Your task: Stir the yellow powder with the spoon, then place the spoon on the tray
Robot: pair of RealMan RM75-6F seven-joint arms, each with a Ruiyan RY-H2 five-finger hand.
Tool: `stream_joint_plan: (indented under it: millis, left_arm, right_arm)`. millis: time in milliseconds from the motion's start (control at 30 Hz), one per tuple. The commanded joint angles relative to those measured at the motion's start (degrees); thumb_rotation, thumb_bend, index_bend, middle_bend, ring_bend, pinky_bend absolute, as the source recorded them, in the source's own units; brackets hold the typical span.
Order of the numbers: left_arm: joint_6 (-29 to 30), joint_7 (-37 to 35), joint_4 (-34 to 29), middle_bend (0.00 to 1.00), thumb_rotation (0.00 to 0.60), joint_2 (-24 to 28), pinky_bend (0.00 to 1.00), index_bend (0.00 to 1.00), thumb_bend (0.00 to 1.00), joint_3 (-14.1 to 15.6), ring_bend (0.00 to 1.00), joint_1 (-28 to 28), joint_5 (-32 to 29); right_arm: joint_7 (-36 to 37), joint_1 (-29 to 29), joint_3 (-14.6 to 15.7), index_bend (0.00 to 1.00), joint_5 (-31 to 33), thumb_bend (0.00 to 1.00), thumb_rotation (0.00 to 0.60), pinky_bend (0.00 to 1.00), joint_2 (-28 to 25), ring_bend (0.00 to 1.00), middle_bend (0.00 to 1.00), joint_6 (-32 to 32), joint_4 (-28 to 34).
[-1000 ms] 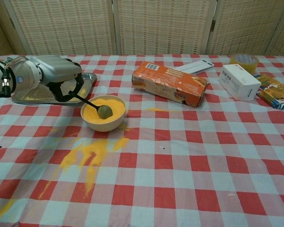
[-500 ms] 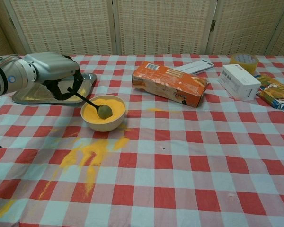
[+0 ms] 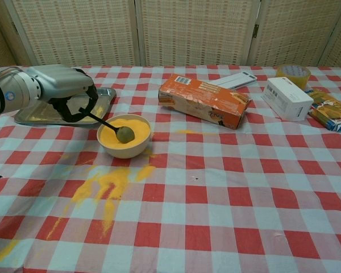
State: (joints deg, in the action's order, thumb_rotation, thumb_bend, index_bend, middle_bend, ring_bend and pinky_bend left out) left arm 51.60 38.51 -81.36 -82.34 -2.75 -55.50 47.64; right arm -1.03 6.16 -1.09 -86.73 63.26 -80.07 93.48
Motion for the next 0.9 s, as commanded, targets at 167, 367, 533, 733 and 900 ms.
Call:
stream_joint_plan:
  millis: [167,367,533,733,900]
  left_arm:
    - [-1.71,2.8,-0.84,0.23,0.6,0.59,0.04,0.51,0.57,0.33,0.06,-0.69,-3.87]
    - [-2.3,4.48,-1.33,0.22,0.6,0.71,0.04,0.48,0.56,0.66,0.05,-1.3,-6.56]
    - [-2.25,4.89,-1.79,0.22,0.6,1.04,0.04,0.47,0.56,0.84,0.05,-1.53,-7.28]
    - [-2.1,5.04,-2.7,0.21,0.6,1.52,0.04,0.47,0.55,0.88,0.05,-1.82,-7.77]
    - [-2.5,5.67,-2.34,0.21,0.6,1.25,0.04,0.49,0.55,1.33,0.05,-2.19,-8.87]
  right_arm:
    - [0.08,0.03,-0.02,0.0,-0.02,0.1,0.6,0.0,-0.02,0.0,0.0,0.03,-0.01]
    - [0.2,-0.01,-0.06,0.0,-0.02,0.1,0.6,0.0,-0.09,0.0,0.0,-0.05,0.0]
    - [0.21,0.05,-0.06,0.0,0.05,0.1,0.6,0.0,-0.07,0.0,0.0,0.1,-0.06]
    - [0.2,0.09,-0.04,0.0,-0.04,0.1,0.6,0.0,-0.05,0.0,0.0,0.13,-0.01]
    - [0.33,-0.04,-0.03,0.0,-0.18,0.1,0.6,0.0,-0.17,0.0,0.0,-0.17,0.05]
